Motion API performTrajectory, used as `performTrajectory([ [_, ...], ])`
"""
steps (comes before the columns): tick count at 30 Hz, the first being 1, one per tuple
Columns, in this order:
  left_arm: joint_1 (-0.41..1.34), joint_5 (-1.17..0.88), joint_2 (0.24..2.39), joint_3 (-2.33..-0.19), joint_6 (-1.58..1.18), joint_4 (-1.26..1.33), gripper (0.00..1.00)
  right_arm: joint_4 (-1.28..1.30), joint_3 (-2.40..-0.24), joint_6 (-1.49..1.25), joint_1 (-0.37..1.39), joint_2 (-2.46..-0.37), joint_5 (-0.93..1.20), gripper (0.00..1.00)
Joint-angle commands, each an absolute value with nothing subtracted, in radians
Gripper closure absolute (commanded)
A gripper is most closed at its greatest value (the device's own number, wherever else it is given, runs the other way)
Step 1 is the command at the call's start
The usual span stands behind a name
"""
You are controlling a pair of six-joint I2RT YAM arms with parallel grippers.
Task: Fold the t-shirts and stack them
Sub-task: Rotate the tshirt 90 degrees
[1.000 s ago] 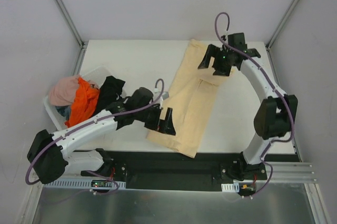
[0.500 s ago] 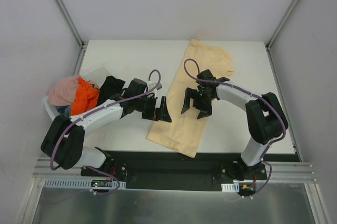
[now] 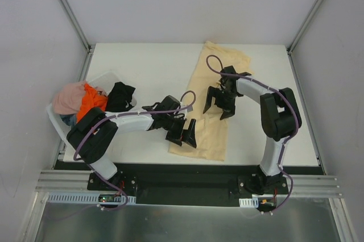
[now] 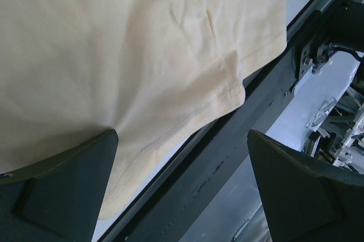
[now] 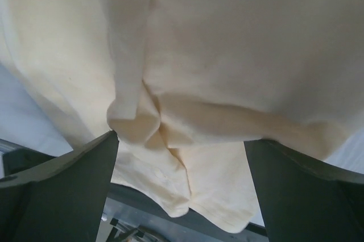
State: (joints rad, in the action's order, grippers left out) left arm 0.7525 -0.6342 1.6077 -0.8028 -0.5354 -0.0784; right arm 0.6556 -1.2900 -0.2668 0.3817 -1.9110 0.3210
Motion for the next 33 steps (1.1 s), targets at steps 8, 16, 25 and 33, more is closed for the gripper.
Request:
performTrajectory([
  [8, 0.905, -0.661, 1.805, -1.04, -0.591, -0.032, 0.01, 0.722, -1.459, -0.169, 0.235, -1.964, 0.262, 0.03],
  [16, 0.925, -0.655, 1.599, -0.968, -0.571, -0.034, 0.01, 0.693, -1.202, -0.123, 0.213, -1.631, 0.298, 0.04],
  [25, 0.925, -0.344, 1.377, -0.786, -0.659, -0.206, 0.01, 0.658, -0.829, -0.176, 0.169, -1.23, 0.302, 0.03],
  [33, 0.923, -0.314, 1.505, -0.848, -0.749, -0.224, 0.1, 0.718, -0.649, -0.219, 0.161, -1.049, 0.306, 0.01],
])
